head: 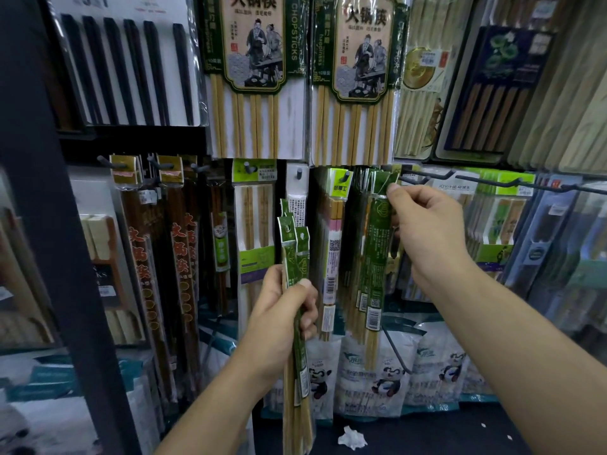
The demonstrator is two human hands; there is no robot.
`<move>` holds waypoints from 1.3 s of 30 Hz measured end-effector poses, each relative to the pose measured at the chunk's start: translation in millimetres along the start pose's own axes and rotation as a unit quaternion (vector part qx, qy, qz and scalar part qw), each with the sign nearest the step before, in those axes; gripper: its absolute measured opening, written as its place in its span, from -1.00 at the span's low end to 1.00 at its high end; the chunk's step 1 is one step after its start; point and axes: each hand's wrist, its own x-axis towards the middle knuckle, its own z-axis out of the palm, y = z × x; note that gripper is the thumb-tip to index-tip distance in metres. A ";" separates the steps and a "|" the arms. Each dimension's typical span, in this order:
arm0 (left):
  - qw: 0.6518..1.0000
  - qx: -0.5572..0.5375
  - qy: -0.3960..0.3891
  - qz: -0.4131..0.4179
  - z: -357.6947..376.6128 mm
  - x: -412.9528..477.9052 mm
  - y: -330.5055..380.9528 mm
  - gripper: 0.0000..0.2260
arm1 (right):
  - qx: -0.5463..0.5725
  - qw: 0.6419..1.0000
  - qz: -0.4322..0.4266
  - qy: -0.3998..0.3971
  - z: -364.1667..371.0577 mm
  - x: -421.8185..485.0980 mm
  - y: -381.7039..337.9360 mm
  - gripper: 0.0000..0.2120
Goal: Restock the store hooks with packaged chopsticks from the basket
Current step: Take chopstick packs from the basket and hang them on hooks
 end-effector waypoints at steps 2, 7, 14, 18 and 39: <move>1.000 -0.014 0.006 0.003 -1.0 0.3 -0.7 -0.87 | 0.005 1.000 0.006 0.001 0.0 0.9 1.8 -0.74; 0.999 0.045 0.015 0.009 -0.6 0.0 -3.2 -0.90 | 0.011 1.000 -0.005 -0.001 -0.6 2.4 1.5 -0.76; 0.996 0.089 -0.001 0.026 0.8 -0.7 -4.3 -0.90 | 0.004 1.000 -0.013 0.002 1.3 6.4 4.8 -0.77; 0.997 0.072 -0.004 0.028 2.1 -0.4 -5.6 -0.83 | -0.025 0.999 -0.024 0.013 2.3 10.1 11.0 -0.74; 0.991 0.112 -0.009 0.069 1.2 -0.7 -6.6 -0.88 | 0.014 0.965 -0.004 -0.260 11.8 -63.0 20.5 -0.71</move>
